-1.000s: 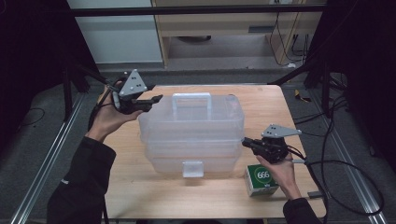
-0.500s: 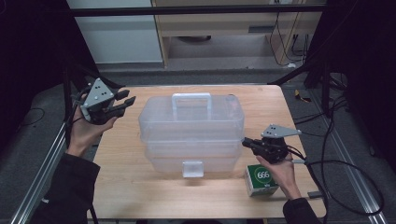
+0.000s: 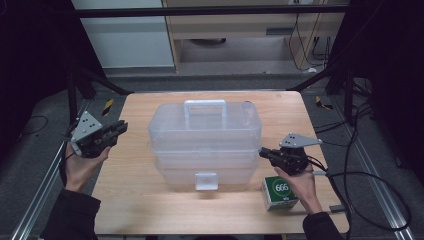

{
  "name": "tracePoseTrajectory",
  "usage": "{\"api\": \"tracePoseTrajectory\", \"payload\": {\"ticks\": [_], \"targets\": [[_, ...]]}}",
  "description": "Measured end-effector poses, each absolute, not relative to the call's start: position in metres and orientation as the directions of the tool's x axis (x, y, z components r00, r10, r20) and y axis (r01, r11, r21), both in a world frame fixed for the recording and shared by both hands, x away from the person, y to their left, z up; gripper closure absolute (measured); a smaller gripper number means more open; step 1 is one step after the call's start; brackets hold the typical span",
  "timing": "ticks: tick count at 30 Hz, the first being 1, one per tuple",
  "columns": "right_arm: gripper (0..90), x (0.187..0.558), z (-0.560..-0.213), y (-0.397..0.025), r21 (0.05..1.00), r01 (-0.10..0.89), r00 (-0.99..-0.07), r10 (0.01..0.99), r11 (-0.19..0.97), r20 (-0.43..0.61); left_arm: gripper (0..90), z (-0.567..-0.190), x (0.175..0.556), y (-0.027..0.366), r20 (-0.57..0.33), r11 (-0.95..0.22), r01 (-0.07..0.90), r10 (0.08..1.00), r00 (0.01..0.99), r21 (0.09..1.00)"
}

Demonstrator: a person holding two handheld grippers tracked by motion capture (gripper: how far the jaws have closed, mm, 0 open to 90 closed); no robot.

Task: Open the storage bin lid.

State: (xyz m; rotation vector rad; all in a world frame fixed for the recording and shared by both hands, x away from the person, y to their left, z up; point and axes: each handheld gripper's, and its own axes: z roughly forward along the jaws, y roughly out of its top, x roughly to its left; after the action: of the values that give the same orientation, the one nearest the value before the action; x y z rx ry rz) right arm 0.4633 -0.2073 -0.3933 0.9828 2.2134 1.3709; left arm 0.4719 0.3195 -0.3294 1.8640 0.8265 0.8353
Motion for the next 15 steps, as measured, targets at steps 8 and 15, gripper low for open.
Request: {"api": "tracePoseTrajectory", "payload": {"ticks": [8, 15], "targets": [[90.0, 0.463, -0.393, -0.207, 0.882, 0.371, -0.694, 0.718, 0.291, 0.055, 85.4, -0.359, 0.462, 0.318, 0.181, -0.369, 0.244, 0.811, 0.557, 0.897], [90.0, 0.463, -0.393, -0.207, 0.882, 0.372, -0.692, 0.719, 0.290, 0.055, 89.2, -0.383, 0.460, 0.307, 0.131, -0.367, 0.297, 0.795, 0.593, 0.882]]}}
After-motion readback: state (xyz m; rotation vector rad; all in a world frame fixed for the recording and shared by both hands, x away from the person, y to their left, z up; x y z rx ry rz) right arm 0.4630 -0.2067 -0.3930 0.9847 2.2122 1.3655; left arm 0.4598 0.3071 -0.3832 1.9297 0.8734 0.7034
